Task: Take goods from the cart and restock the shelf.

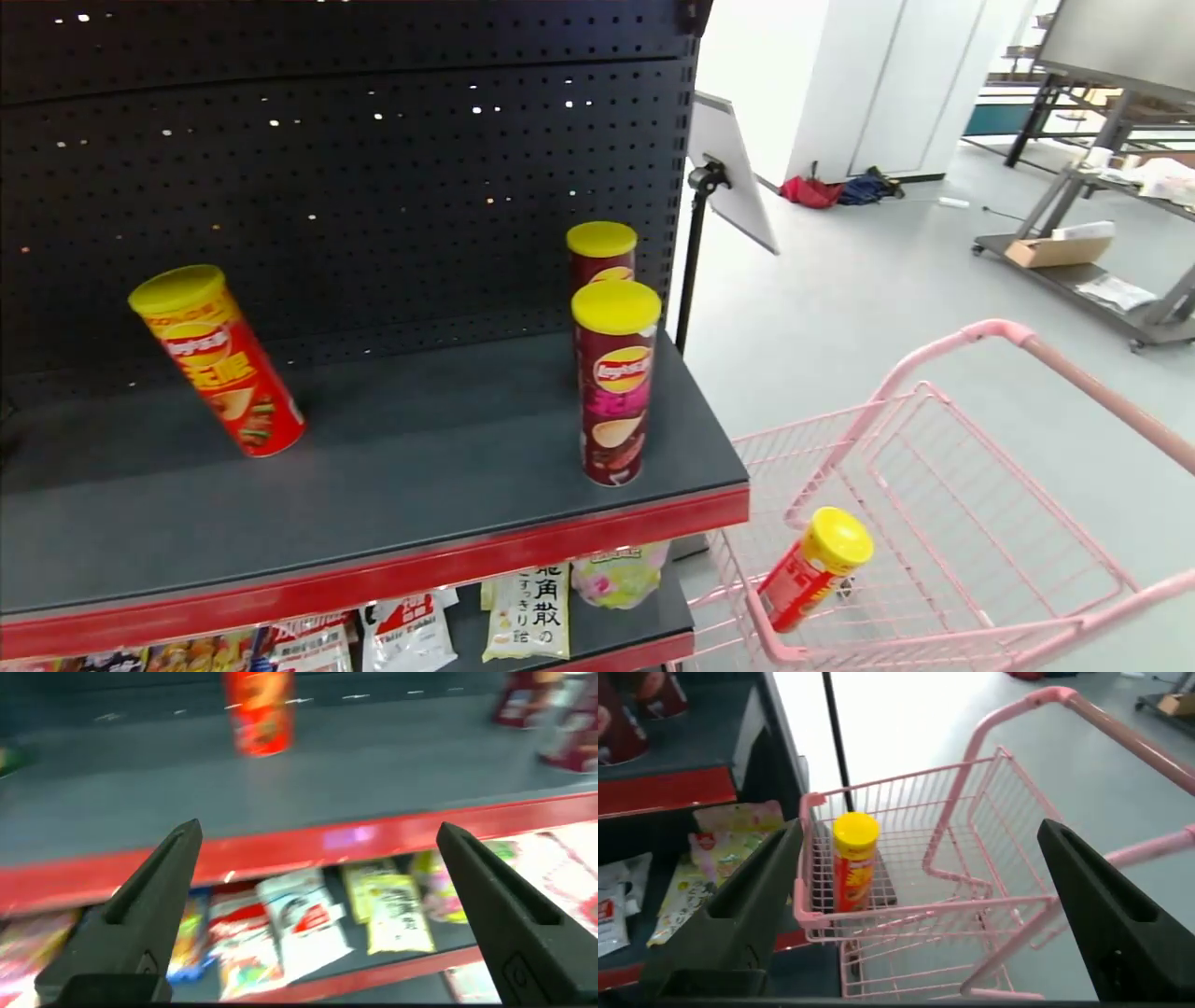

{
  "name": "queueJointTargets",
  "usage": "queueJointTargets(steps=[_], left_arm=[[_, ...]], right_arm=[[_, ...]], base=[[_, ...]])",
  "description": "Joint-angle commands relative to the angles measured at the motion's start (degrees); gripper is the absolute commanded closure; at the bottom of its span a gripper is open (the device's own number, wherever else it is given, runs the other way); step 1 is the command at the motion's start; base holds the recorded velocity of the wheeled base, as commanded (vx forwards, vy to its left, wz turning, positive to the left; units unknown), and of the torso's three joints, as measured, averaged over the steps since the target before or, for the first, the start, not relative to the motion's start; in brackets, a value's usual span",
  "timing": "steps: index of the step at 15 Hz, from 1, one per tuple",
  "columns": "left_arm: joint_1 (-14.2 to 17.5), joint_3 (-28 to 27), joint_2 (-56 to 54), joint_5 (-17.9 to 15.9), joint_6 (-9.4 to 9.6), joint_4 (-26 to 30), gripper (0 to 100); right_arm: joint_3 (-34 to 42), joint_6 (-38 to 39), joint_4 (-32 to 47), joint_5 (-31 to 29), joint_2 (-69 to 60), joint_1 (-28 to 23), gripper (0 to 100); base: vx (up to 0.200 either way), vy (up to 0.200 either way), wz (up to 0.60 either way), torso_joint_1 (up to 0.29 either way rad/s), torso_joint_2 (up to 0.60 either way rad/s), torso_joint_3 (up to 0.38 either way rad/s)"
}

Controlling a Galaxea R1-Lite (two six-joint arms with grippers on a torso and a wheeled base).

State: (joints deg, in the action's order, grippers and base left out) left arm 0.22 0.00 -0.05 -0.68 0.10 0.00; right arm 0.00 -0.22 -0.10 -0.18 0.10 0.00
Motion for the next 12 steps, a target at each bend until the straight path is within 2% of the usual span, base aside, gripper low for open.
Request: queueJointTargets(steps=[1, 8, 12], left_arm=[[0.04, 0.0, 0.05, -0.02, -0.01, 0.0, 0], [0.04, 0.0, 0.05, -0.02, -0.01, 0.0, 0], [0.04, 0.0, 0.05, -0.02, -0.01, 0.0, 0]], right_arm=[[0.0, -0.04, 0.01, 0.01, -0.01, 0.0, 0], [0.0, 0.13, -0.08, 0.01, -0.01, 0.0, 0], [0.0, 0.04, -0.08, 0.01, -0.01, 0.0, 0]], base=[[0.0, 0.0, -0.6, 0.002, 0.01, 0.002], [0.0, 0.0, 0.0, -0.012, 0.02, 0.016], [0.0, 0.0, 0.0, -0.146, 0.34, 0.186]])
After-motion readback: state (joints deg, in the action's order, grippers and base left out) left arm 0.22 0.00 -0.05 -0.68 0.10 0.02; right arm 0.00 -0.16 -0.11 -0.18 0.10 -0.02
